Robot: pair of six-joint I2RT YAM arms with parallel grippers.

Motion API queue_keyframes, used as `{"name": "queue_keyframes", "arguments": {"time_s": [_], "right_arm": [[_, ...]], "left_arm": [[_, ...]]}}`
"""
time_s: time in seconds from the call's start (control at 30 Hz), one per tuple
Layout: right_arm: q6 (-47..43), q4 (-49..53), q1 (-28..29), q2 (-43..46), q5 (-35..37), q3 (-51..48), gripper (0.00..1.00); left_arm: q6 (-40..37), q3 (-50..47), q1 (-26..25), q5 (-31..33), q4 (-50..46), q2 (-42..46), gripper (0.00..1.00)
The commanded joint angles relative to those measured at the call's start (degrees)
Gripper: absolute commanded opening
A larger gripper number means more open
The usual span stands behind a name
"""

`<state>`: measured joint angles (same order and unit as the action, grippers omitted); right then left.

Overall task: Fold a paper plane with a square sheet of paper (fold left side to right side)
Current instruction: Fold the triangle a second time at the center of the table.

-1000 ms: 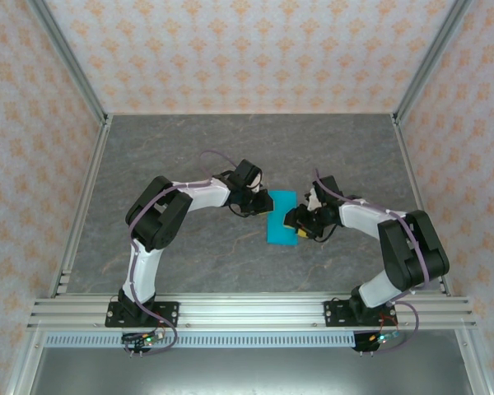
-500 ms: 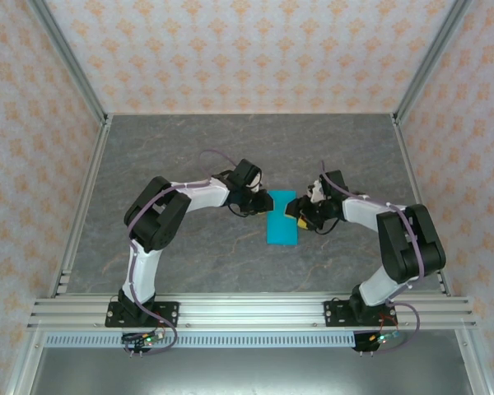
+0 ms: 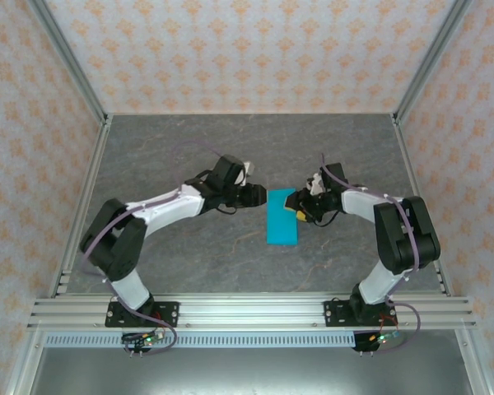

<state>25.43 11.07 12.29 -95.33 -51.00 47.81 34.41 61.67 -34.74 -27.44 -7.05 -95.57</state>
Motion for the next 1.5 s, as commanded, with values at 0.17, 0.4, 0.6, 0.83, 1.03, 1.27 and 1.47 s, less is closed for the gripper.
{"name": "queue_keyframes", "arguments": {"time_s": [0.17, 0.4, 0.6, 0.83, 1.03, 1.27, 1.47], "right_arm": [[-1.8, 3.1, -0.3, -0.5, 0.8, 3.2, 0.47], [-0.7, 4.3, -0.4, -1.6, 0.6, 5.2, 0.44], [0.6, 6.4, -0.4, -0.7, 1.0, 6.5, 0.42], [1.8, 7.1, -0.4, -0.2, 0.5, 7.2, 0.41], [2.9, 7.2, -0.3, 0.5, 0.0, 7.4, 0.41], [4.1, 8.1, -0.2, 1.0, -0.2, 8.2, 0.4], [5.2, 7.8, 0.1, 1.1, -0.3, 8.5, 0.4]], "left_arm": [[-5.2, -12.7, -7.0, 13.5, 1.8, 13.3, 0.52], [-6.5, -18.1, -15.3, 23.6, 1.3, 20.4, 0.55], [-8.1, -16.6, -22.8, 28.3, 2.3, 17.7, 0.57], [-12.4, -6.0, -28.9, 32.1, -1.9, 6.9, 0.63], [-16.5, 3.7, -31.1, 33.8, -8.0, -1.6, 0.64], [-18.6, 14.1, -32.4, 35.9, -16.2, -10.1, 0.65], [-17.8, 20.6, -32.7, 41.2, -23.1, -16.5, 0.65]]}}
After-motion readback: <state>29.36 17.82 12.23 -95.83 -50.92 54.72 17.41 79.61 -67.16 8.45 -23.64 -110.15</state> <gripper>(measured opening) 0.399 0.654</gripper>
